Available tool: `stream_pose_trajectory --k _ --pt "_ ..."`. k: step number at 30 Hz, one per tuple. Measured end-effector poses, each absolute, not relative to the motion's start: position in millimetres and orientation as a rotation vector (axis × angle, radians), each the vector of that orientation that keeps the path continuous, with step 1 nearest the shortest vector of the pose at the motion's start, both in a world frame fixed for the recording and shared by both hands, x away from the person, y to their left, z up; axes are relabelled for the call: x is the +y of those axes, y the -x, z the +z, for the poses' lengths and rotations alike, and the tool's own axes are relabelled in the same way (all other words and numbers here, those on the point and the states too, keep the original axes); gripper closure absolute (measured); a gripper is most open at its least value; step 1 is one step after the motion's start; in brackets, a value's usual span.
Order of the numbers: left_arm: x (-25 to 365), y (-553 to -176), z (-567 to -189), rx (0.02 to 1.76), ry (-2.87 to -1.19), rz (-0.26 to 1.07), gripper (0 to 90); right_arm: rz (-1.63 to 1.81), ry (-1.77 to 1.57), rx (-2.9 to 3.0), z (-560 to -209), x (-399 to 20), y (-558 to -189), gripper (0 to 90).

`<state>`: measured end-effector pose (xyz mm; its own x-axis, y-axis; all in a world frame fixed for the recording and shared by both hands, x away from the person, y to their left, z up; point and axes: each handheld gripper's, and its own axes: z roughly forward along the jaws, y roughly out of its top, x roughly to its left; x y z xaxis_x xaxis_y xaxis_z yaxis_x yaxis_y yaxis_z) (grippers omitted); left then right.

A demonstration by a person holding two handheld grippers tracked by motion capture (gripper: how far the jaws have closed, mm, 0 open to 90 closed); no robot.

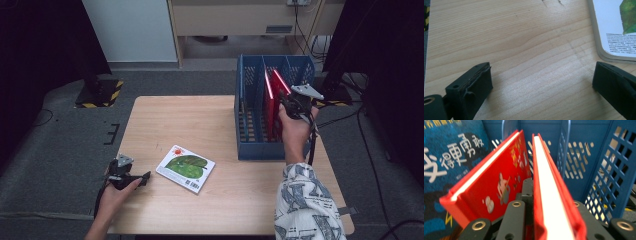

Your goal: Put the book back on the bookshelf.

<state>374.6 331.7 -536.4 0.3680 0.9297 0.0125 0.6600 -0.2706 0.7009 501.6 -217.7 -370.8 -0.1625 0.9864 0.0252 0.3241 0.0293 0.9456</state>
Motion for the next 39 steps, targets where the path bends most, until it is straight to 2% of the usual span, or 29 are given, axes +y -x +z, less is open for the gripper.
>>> stream_pose_trajectory --k 25,39 --pt "331.9 -374.6 -536.4 1.369 -2.026 0.573 1.4 1.11 -1.389 1.65 -370.6 -223.2 -480.2 76.3" --pt "332.0 -374.6 -536.4 1.367 -2.027 0.573 1.4 1.071 -1.362 1.724 -356.6 -219.1 -475.4 69.6"
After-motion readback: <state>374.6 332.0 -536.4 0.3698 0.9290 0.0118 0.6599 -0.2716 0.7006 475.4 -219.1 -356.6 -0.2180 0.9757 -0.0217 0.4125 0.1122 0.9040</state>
